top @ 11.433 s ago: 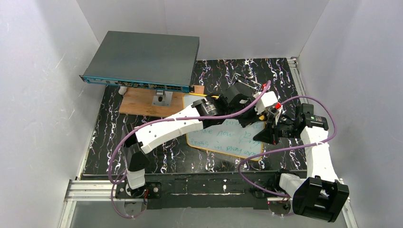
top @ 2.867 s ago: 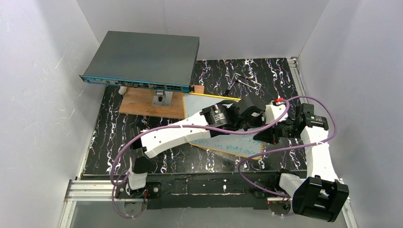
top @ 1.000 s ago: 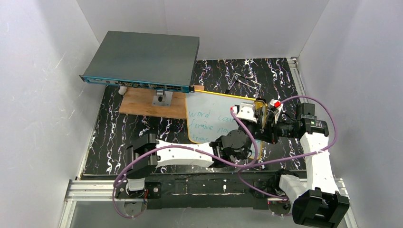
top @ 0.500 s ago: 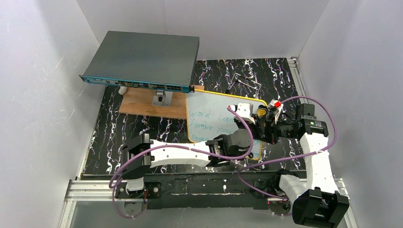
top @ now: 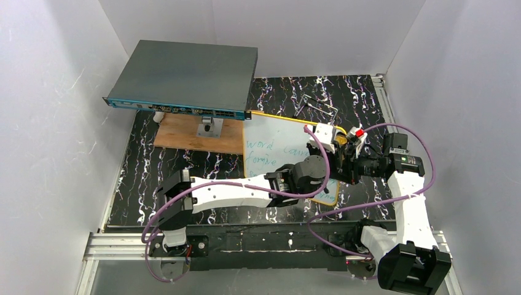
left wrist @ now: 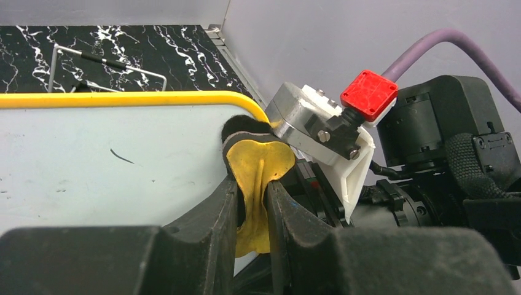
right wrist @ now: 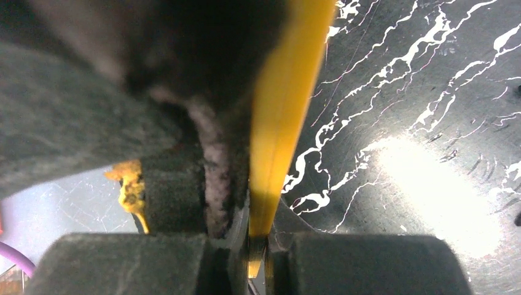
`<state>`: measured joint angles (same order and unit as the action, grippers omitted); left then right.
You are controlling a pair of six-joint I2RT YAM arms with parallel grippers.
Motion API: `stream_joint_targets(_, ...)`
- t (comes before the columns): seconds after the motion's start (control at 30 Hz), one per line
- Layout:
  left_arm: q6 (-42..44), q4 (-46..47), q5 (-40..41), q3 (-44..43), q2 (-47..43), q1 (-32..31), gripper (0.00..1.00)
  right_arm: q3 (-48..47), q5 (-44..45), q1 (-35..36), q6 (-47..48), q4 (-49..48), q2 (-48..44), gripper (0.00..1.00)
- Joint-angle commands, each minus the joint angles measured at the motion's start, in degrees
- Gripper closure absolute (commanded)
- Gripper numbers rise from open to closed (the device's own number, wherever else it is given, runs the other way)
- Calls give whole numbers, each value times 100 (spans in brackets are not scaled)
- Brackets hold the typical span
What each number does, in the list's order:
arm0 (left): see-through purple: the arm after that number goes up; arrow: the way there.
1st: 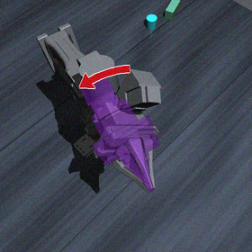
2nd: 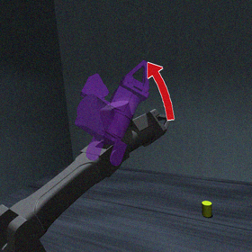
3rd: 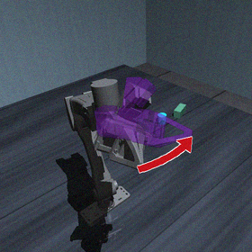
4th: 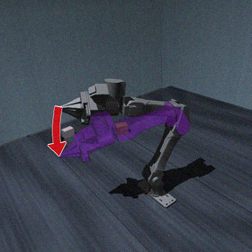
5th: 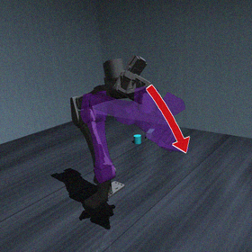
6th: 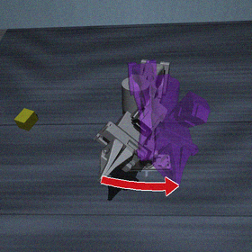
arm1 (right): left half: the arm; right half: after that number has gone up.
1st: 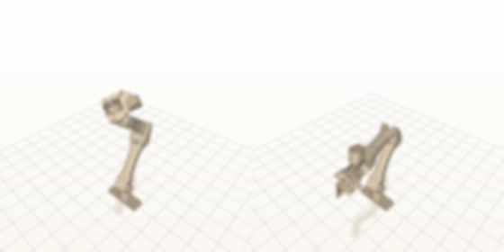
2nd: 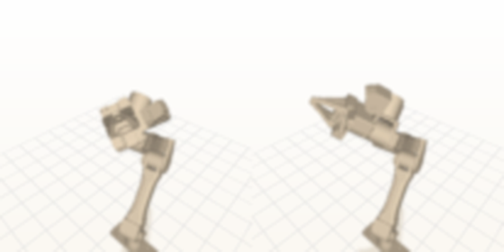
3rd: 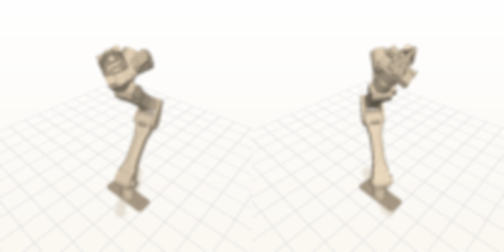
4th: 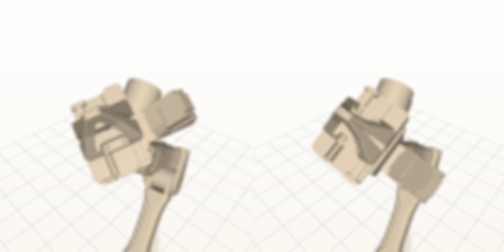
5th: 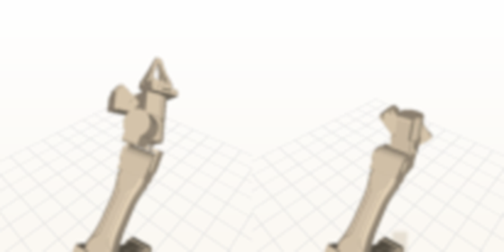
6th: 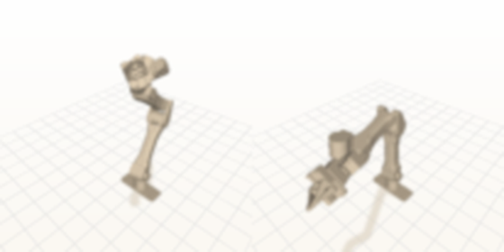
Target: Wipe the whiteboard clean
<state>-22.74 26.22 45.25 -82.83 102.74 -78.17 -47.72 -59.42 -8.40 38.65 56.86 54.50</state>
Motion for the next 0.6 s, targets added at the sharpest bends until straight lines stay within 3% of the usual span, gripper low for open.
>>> stream_joint_targets(0.0,412,132,-84,-424,-44,386,100,-14,106,105,512,5,-124,99)
stream_joint_targets(0.33,744,479,340,-546,-118,532,100,6,115,104,512,-9,-125,99)
stream_joint_targets(0.57,186,-170,-245,-348,-376,532,100,-3,132,107,494,-21,-136,99)
